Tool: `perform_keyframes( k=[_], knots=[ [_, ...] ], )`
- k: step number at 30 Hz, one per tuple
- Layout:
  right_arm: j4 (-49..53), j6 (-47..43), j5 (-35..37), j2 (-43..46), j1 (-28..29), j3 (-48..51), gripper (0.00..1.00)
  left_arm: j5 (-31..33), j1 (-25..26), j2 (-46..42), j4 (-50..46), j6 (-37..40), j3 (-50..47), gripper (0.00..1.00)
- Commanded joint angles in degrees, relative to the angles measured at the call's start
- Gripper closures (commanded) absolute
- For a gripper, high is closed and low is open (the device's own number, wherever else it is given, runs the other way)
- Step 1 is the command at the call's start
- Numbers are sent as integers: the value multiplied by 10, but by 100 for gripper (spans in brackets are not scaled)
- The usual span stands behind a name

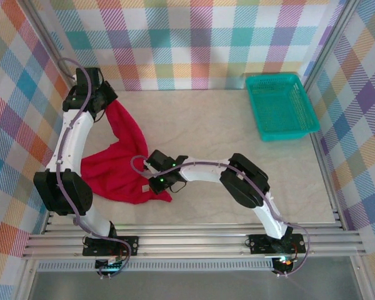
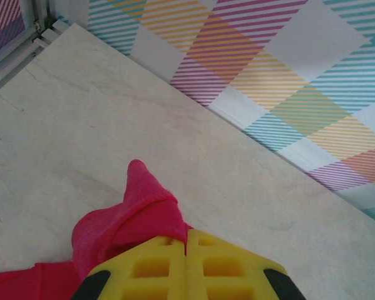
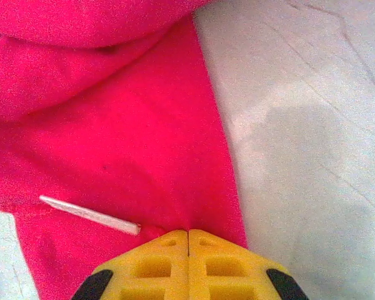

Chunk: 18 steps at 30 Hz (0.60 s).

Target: Fold the inside-out t-shirt

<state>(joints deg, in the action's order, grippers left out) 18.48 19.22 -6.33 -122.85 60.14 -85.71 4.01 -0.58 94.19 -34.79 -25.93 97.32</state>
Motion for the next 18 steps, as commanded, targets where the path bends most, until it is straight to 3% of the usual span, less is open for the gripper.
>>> perform_keyframes(
  k=[1, 4, 9, 15, 18],
  knots=[
    [39, 2, 33, 55, -36, 56, 100, 0, -7, -17, -8, -5, -7, 100],
    [23, -3, 27, 114, -79, 120, 100, 0, -8, -17, -1, -6, -17, 100],
    [62, -30, 64, 160, -112, 142, 100, 2, -8, -10, -4, -5, -22, 100],
    [68, -45, 63, 224, -244, 196, 100, 8, -10, -18, -13, 11, -34, 100],
    [86, -71, 72, 234, -277, 182, 100, -5, -10, -24, -11, 9, -47, 100]
  ],
)
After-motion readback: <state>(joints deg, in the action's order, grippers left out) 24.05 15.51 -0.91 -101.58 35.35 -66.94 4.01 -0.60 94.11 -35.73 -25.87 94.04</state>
